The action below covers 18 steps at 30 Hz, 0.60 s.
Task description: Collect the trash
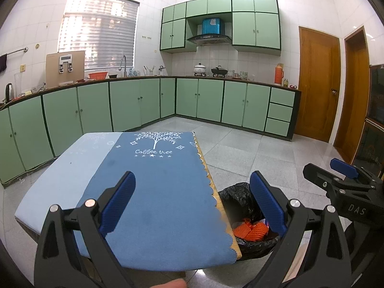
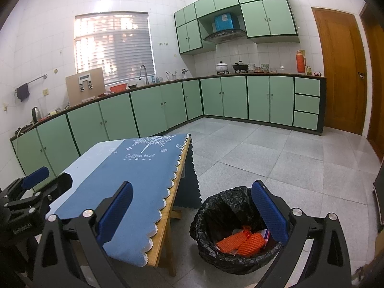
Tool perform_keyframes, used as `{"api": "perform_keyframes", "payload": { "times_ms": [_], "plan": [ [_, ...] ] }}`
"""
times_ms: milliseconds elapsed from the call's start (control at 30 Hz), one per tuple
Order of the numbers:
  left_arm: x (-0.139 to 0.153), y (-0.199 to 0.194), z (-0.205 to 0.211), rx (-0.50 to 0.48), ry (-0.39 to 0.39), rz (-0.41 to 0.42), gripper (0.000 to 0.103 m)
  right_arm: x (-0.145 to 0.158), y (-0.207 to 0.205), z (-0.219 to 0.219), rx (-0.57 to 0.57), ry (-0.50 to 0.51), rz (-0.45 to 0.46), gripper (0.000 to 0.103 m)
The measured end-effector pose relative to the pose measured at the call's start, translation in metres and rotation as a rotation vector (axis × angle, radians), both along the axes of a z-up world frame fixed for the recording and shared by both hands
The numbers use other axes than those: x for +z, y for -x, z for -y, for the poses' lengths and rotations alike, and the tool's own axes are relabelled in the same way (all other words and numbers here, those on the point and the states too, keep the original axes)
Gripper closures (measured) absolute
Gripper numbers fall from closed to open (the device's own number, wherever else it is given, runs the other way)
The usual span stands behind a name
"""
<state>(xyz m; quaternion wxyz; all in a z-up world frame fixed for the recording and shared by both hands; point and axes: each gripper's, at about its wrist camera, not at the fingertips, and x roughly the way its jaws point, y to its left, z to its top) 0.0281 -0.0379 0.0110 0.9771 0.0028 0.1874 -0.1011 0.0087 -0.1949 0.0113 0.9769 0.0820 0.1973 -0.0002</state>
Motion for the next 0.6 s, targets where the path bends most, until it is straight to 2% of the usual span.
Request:
{"api": "perform_keyframes", "payload": {
  "times_ms": [600],
  "plan": [
    [-0.0005, -0.0022, -0.0010, 0.002, -0.001, 0.000, 0.010, -0.0003, -0.0020, -0.0005, 0.002, 0.000, -0.001, 0.006]
  ]
}}
